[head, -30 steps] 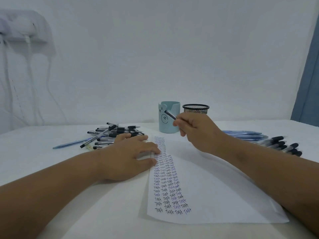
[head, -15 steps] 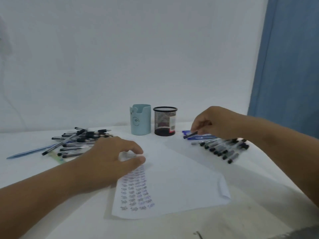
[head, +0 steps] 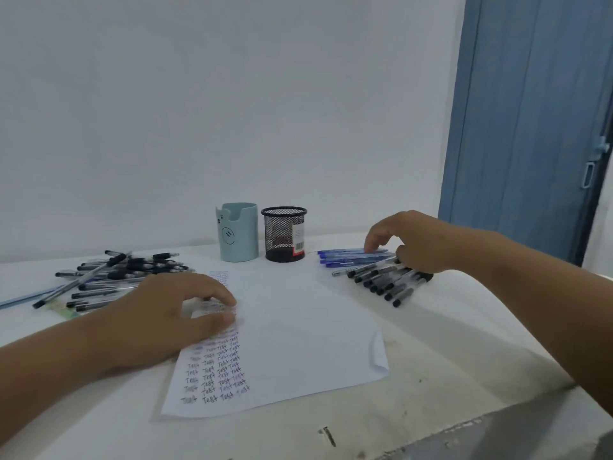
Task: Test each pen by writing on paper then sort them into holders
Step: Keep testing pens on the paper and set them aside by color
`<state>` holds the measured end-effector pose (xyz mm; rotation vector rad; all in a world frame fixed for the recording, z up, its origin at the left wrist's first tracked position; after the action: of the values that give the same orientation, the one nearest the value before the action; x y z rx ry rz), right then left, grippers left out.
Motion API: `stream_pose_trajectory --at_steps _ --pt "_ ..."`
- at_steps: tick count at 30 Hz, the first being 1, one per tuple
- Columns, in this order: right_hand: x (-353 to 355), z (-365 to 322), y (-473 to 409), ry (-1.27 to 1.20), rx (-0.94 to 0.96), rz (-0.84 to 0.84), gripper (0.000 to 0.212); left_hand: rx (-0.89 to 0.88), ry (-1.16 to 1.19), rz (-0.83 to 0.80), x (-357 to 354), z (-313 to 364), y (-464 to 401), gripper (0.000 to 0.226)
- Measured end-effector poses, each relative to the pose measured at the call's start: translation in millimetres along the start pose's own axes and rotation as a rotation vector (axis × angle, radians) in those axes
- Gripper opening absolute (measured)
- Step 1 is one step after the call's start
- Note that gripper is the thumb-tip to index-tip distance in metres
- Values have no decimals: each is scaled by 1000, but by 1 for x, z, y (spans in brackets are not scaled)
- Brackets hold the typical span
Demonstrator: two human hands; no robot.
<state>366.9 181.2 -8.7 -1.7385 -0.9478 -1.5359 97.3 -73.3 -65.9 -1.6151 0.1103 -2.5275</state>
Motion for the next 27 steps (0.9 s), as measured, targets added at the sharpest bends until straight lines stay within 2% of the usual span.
stream_pose_trajectory --at_steps 3,7,12,15,19,22,25,27 --pt "0 -43 -5 -26 114 7 60 0 3 95 11 -1 -1 8" --pt "-17 -115 -28 -21 345 -37 44 47 -73 192 38 -21 2 17" --pt "-37 -174 -68 -2 467 -135 27 238 -92 231 78 -58 27 25" --pt "-42 -191 -87 50 502 -165 11 402 -110 198 95 -86 40 23" --pt "-54 -200 -101 111 501 -177 15 510 -137 101 105 -101 55 21" --pt "-70 -192 -104 33 530 -48 19 467 -83 -23 108 -104 60 35" --pt "-78 -184 -102 -82 544 -8 15 393 -71 -114 104 -102 58 17" --pt "-79 -183 -101 -95 553 1 12 365 -67 -146 98 -101 54 13"
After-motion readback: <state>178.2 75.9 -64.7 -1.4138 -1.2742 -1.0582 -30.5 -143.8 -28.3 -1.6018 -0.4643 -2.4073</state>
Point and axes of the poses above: each hand's wrist, its own y-axis away from the middle knuckle, its own x-axis out of the back of the hand, z = x × y, the point moved 2 cm from there along -y, towards the middle knuckle, and after that the axes turned 14 degrees about -z, right-handed, at the moved point
